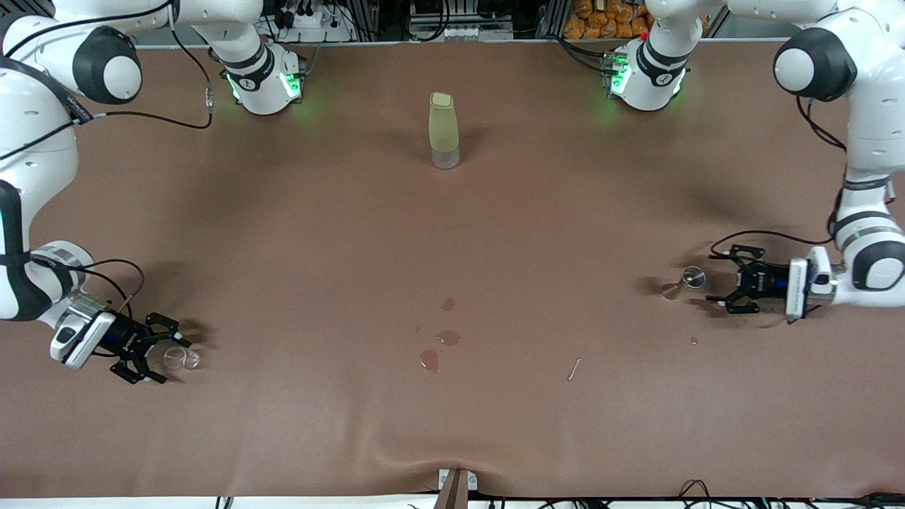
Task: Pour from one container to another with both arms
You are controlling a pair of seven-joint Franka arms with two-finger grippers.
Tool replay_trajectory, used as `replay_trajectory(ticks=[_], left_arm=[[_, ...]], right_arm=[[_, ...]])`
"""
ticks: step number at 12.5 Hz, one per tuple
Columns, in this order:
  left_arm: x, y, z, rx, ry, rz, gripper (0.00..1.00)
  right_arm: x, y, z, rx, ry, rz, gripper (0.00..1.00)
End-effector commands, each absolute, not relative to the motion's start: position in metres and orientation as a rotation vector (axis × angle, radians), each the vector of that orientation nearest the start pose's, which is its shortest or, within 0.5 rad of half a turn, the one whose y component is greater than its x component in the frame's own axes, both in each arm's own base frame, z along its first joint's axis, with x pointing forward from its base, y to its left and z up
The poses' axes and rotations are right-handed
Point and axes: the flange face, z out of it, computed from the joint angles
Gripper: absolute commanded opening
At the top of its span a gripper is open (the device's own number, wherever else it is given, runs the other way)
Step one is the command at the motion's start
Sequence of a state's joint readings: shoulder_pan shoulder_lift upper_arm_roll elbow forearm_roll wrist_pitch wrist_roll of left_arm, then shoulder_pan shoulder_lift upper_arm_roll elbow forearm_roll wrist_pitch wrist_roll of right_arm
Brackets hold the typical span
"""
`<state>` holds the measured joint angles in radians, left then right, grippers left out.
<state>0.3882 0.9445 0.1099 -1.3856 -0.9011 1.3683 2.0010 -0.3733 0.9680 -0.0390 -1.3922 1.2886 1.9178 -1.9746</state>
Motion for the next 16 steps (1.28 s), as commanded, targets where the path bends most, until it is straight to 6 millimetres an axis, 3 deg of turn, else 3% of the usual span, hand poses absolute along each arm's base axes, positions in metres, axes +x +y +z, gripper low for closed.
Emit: replay_trajectory(ticks=[1, 4, 7, 8, 11, 13, 14, 15, 16], left_arm=[[0.609, 0.234, 0.187, 1.78, -1.093, 0.382, 1.0], [0.612, 0.242, 0.232, 1.924, -1.02, 0.232, 1.0], [0.631, 0.222, 0.318, 2.111, -0.998, 0.083, 1.0], [0.634, 0.205, 0.355, 2.201, -0.95, 0.018, 1.0], [0.645, 0.15, 0.423, 2.413, -0.857, -0.095, 1.0], [0.652, 0.116, 0.455, 2.521, -0.936, -0.092, 1.0], [0.655, 0.098, 0.463, 2.565, -0.894, -0.116, 1.0], [0.654, 0.08, 0.475, 2.624, -0.765, -0.143, 1.0], [0.655, 0.049, 0.484, 2.698, -0.643, -0.196, 1.0]], right_arm=[[0.678, -0.217, 0.162, -2.065, -0.796, -0.899, 1.0], [0.688, -0.205, 0.188, -2.128, -0.69, -0.748, 1.0], [0.71, -0.166, 0.241, -2.197, -0.612, -0.567, 1.0], [0.717, -0.149, 0.264, -2.228, -0.603, -0.519, 1.0], [0.72, -0.101, 0.352, -2.352, -0.54, -0.36, 1.0], [0.71, -0.074, 0.408, -2.464, -0.489, -0.26, 1.0], [0.703, -0.057, 0.43, -2.512, -0.502, -0.202, 1.0], [0.695, -0.048, 0.446, -2.566, -0.497, -0.163, 1.0], [0.684, -0.048, 0.463, -2.618, -0.489, -0.137, 1.0]])
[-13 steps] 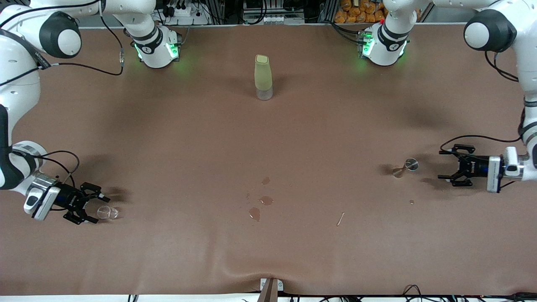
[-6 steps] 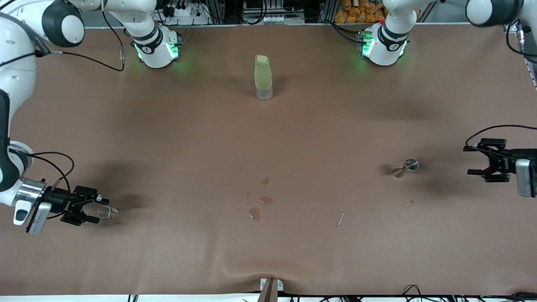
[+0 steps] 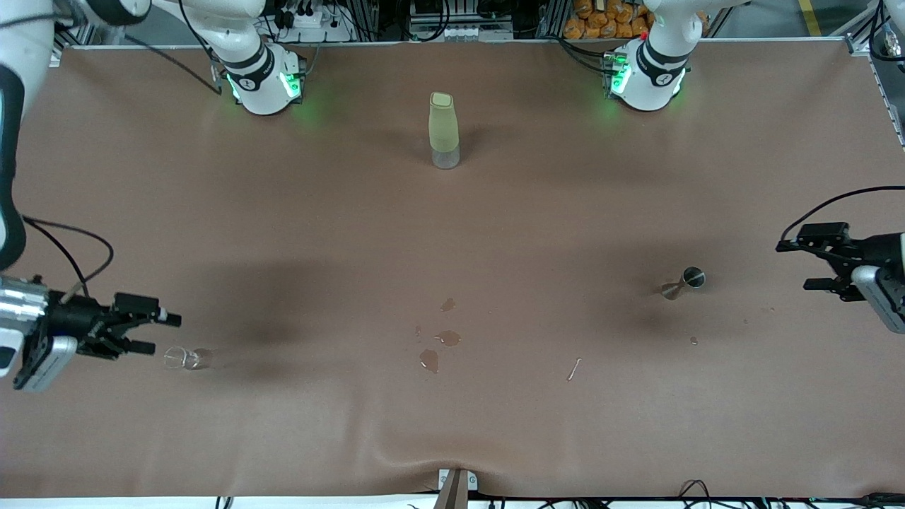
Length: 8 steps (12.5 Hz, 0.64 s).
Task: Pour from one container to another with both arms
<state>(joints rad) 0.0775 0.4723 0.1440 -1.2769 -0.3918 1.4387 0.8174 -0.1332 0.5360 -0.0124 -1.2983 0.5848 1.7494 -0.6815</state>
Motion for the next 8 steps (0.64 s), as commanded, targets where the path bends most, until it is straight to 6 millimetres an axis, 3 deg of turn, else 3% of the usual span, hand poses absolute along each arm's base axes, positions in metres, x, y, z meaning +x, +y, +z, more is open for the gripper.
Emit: replay_trajectory(ticks=[1, 3, 5, 8], left_arm=[[0.653, 0.017, 0.495, -3.309, 0.733, 0.293, 1.0], [0.65, -0.048, 0.515, -3.17, 0.637, 0.259, 1.0], [0.646, -0.076, 0.518, -3.193, 0.339, 0.269, 1.0], [0.635, -0.12, 0.536, -3.194, 0.021, 0.237, 1.0]], right_arm=[[0.672, -0.05, 0.475, -2.654, -0.495, -0.121, 1.0], [0.644, -0.058, 0.489, -2.717, -0.491, -0.093, 1.0], [0.621, -0.063, 0.519, -2.834, -0.369, -0.058, 1.0], [0.585, -0.043, 0.56, -2.94, -0.172, 0.008, 1.0]])
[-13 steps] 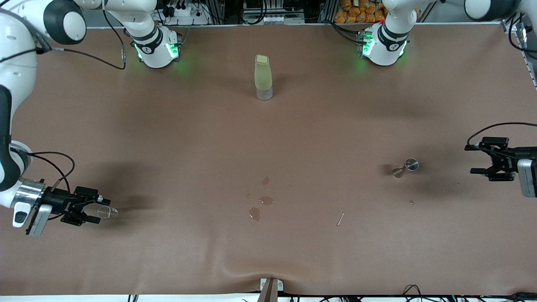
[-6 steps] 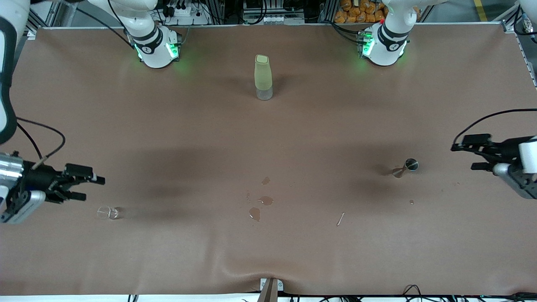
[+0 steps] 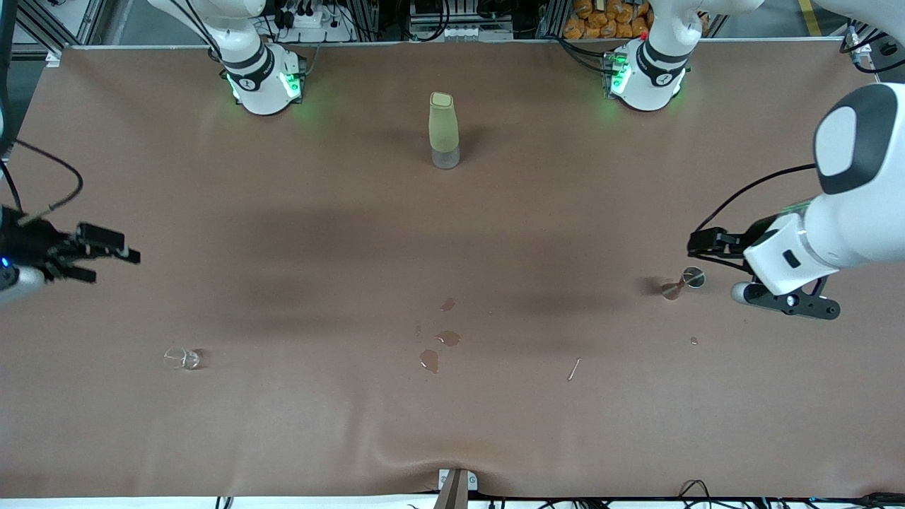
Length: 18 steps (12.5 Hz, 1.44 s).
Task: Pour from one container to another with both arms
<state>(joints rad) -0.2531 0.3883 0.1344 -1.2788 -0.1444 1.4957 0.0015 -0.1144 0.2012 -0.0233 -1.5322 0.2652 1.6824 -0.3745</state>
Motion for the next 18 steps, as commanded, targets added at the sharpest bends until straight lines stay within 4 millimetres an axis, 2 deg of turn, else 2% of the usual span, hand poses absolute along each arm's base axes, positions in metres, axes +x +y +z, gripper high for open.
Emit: replay_trajectory(ticks=[1, 2, 3, 5, 6, 7, 8, 9, 10, 12, 13, 14, 15, 18], left_arm=[[0.632, -0.129, 0.542, -3.199, -0.077, 0.207, 1.0], [0.63, -0.135, 0.548, -3.216, -0.067, 0.188, 1.0], [0.628, -0.124, 0.552, -3.235, -0.059, 0.191, 1.0], [0.623, -0.093, 0.562, -3.26, 0.097, 0.166, 1.0], [0.619, -0.073, 0.567, -3.262, 0.136, 0.152, 1.0], [0.619, -0.05, 0.561, -3.263, 0.128, 0.152, 1.0], [0.619, -0.046, 0.553, -3.264, 0.117, 0.134, 1.0], [0.608, -0.04, 0.552, -3.262, 0.1, 0.138, 1.0], [0.598, -0.036, 0.56, -3.262, 0.057, 0.112, 1.0], [0.579, -0.041, 0.574, -3.188, 0.0, 0.083, 1.0], [0.568, -0.047, 0.582, -3.149, -0.109, 0.058, 1.0], [0.558, -0.058, 0.59, -3.111, -0.178, 0.037, 1.0], [0.546, -0.069, 0.593, -3.059, -0.15, 0.023, 1.0], [0.528, -0.055, 0.607, -3.056, -0.198, -0.032, 1.0]], right_arm=[[0.571, -0.045, 0.575, -3.002, -0.059, 0.029, 1.0], [0.563, -0.044, 0.584, -3.038, 0.018, 0.058, 1.0], [0.559, -0.046, 0.587, -3.047, 0.053, 0.082, 1.0], [0.553, -0.042, 0.593, -3.06, 0.054, 0.113, 1.0], [0.551, -0.044, 0.604, -3.061, 0.06, 0.118, 1.0], [0.551, -0.044, 0.614, -3.068, 0.056, 0.096, 1.0], [0.551, -0.041, 0.621, -3.114, 0.042, 0.081, 1.0], [0.551, -0.039, 0.621, -3.134, 0.062, 0.091, 1.0], [0.549, -0.042, 0.622, -3.13, 0.083, 0.105, 1.0], [0.549, -0.042, 0.629, -3.127, 0.174, 0.089, 1.0], [0.549, -0.039, 0.629, -3.125, 0.189, 0.089, 1.0], [0.55, -0.036, 0.63, -3.109, 0.21, 0.086, 1.0], [0.549, -0.032, 0.633, -3.103, 0.2, 0.069, 1.0], [0.548, -0.026, 0.638, -3.098, 0.154, 0.047, 1.0]])
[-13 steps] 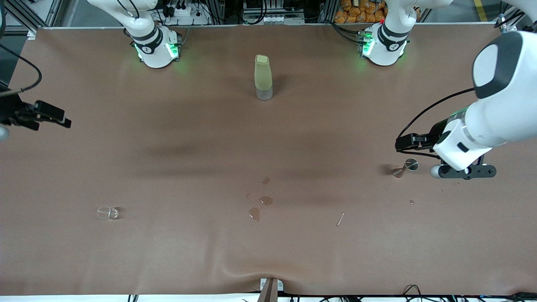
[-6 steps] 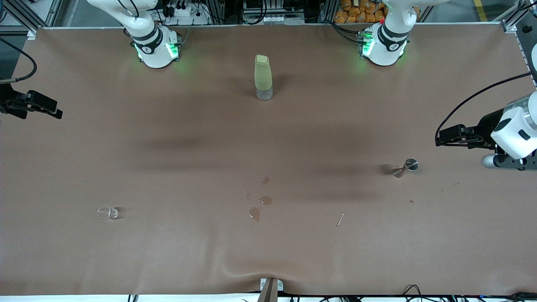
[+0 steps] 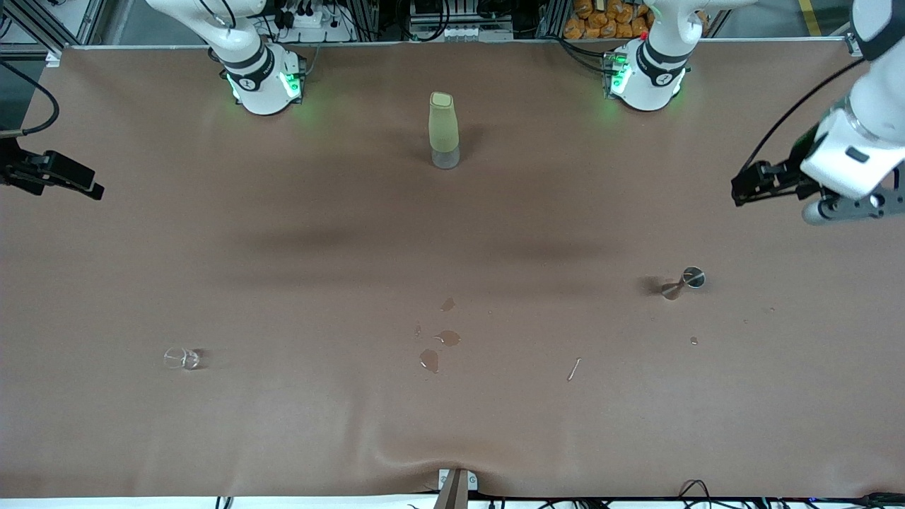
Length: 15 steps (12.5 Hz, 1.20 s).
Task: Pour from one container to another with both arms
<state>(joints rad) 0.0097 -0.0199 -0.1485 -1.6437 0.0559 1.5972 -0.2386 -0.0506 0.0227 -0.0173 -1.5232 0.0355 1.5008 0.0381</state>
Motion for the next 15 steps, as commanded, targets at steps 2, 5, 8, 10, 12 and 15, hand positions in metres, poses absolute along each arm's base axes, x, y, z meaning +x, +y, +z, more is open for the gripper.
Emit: replay_trajectory(ticks=[2, 5, 8, 10, 12, 15], left_arm=[[0.52, -0.052, 0.618, -3.058, -0.225, -0.078, 1.0], [0.516, -0.053, 0.624, -3.059, -0.21, -0.089, 1.0], [0.517, -0.062, 0.631, -3.104, -0.188, -0.102, 1.0], [0.517, -0.061, 0.635, -3.115, -0.17, -0.109, 1.0], [0.516, -0.061, 0.638, -3.12, -0.164, -0.101, 1.0], [0.514, -0.062, 0.644, -3.138, -0.165, -0.054, 1.0]], right_arm=[[0.548, -0.026, 0.638, -3.104, 0.14, 0.045, 1.0], [0.547, -0.028, 0.638, -3.115, 0.003, 0.05, 1.0], [0.548, -0.024, 0.635, -3.115, -0.019, 0.058, 1.0], [0.549, -0.024, 0.634, -3.115, -0.016, 0.06, 1.0], [0.55, -0.023, 0.633, -3.113, -0.009, 0.06, 1.0], [0.551, -0.027, 0.632, -3.115, 0.003, 0.058, 1.0]])
